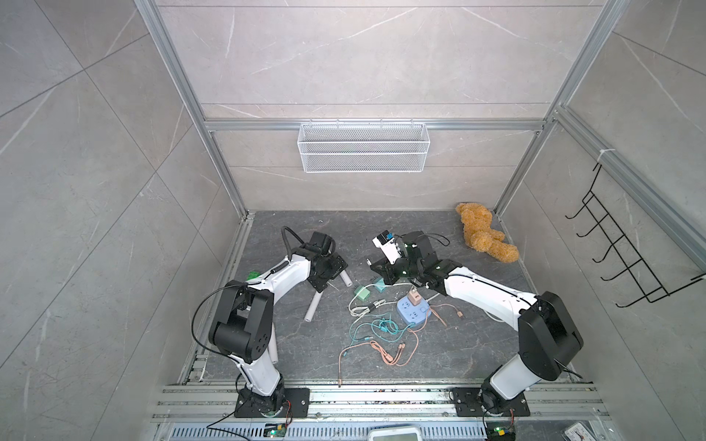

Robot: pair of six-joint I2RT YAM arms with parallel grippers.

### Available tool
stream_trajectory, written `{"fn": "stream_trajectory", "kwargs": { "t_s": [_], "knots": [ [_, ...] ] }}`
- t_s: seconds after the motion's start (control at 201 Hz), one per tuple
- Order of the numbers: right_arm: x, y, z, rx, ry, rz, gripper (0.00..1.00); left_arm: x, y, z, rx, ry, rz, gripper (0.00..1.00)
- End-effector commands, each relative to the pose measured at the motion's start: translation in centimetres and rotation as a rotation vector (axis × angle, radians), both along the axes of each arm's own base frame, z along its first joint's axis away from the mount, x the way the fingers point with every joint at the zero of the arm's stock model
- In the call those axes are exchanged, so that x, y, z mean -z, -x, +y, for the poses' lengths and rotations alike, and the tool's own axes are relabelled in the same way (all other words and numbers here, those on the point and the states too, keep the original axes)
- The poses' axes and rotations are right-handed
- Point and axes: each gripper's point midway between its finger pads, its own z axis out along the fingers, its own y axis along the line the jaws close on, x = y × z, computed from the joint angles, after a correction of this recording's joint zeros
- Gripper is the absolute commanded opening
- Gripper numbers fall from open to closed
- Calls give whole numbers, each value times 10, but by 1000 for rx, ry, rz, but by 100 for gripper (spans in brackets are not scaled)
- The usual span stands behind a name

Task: Charge the electric toothbrush
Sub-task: Pick up the electric toothbrush from the center of the board.

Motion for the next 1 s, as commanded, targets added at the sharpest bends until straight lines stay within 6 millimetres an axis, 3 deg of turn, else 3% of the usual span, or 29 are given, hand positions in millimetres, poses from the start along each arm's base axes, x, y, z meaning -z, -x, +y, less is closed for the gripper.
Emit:
{"fn": "stream_trajectory", "kwargs": {
  "t_s": [0.0, 0.418, 0.886, 0.991],
  "knots": [
    [-19, 0, -2, 42, -67, -36, 0, 0, -11, -2, -18, -37, -10, 89],
    [-19, 10, -10, 90, -135, -1, 0, 25, -32, -15, -6, -112, 18, 84],
    [-29, 14, -9, 87, -199, -1, 0, 56, -43, -14, -7, -170, 56, 68],
    [-30, 15, -8, 80, -205, 2, 0, 61, -44, -16, 3, -172, 62, 60]
  ]
}}
